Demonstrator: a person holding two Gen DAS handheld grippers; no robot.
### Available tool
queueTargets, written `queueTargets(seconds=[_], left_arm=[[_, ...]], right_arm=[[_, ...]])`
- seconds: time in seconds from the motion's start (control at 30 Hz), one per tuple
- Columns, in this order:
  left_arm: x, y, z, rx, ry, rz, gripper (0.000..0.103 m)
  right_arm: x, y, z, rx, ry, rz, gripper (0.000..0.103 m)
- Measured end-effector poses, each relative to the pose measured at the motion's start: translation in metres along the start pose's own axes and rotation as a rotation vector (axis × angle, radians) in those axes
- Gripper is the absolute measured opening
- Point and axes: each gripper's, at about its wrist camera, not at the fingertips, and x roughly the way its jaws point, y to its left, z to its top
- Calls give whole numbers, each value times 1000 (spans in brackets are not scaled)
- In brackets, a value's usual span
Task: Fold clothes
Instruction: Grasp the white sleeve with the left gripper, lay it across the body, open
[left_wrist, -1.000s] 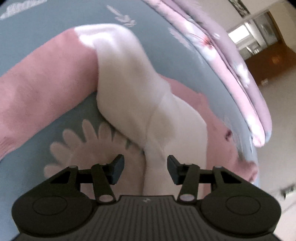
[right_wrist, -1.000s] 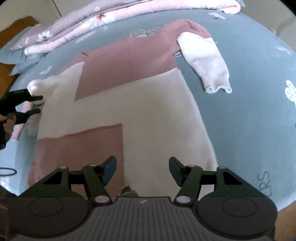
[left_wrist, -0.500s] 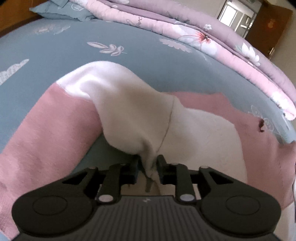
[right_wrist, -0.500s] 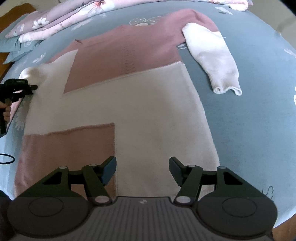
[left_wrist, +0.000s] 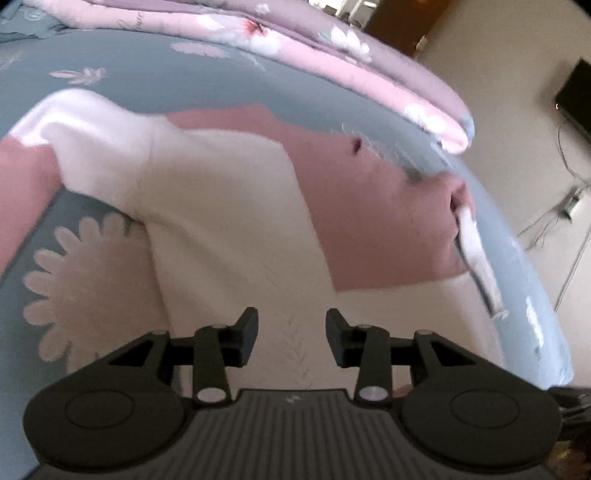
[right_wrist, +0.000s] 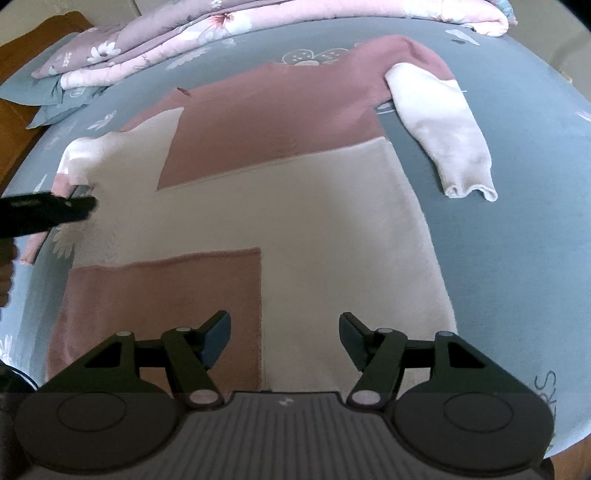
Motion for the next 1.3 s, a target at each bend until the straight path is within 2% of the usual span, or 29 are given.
queueTargets(seconds=[0.07, 0.1, 0.17, 0.27, 0.33, 0.43, 0.47, 0.53, 0.63, 0.67, 0.7, 0.73, 0.77, 0.83, 0.93, 1.0, 1.03, 1.1, 1.17, 1.3], left_arm=[[6, 10, -10, -50, 42, 39, 39], [4, 16, -16, -72, 41, 39, 41], [-8, 26, -27, -97, 45, 32, 36], [-23, 32, -39, -130, 75, 14, 37], [-29, 30, -35, -109, 80, 36, 39], [-27, 40, -19, -112, 13, 82, 49], [-24, 46, -14, -127, -3, 99, 49], [-10, 63, -3, -198, -11, 106, 48], [5, 83, 6, -303, -6, 76, 46], [6, 85, 6, -316, -18, 56, 45], [7, 84, 6, -314, -23, 48, 38], [7, 82, 5, -294, -21, 54, 9], [8, 78, 4, -267, -24, 64, 4], [4, 71, 2, -228, -51, 91, 3], [-6, 65, 1, -211, -103, 171, 2], [-4, 69, 1, -203, -82, 259, 0], [-2, 74, -1, -216, -61, 274, 0], [-5, 83, -4, -253, -56, 249, 0], [-16, 82, -4, -277, -93, 223, 0], [-28, 64, 1, -244, -130, 85, 8]], right_arm=[[-5, -3, -2, 8, -5, -12, 70], [-7, -5, -3, 14, -8, -17, 70], [-9, -11, -6, 30, -9, -27, 72], [-7, -18, -7, 47, -3, -34, 72], [-5, -19, -7, 54, -6, -34, 72], [-6, -14, -6, 47, -16, -10, 72], [-6, -12, -6, 36, -16, -11, 72], [-7, -7, -7, 15, -18, -20, 72], [-7, -5, -9, -9, -12, -36, 72], [-7, -5, -9, -11, -9, -38, 72], [-6, -6, -9, -9, -5, -40, 72], [-5, -7, -9, -6, -3, -42, 72], [-4, -8, -8, 0, -1, -45, 72], [-1, -10, -7, 11, 4, -50, 72], [0, -11, -7, 18, 5, -47, 72], [1, -11, -8, 18, 8, -46, 72], [3, -12, -8, 20, 11, -43, 72], [3, -11, -9, 23, 10, -41, 72], [2, -10, -9, 18, 6, -39, 72], [5, -9, -9, 21, 11, -40, 72]])
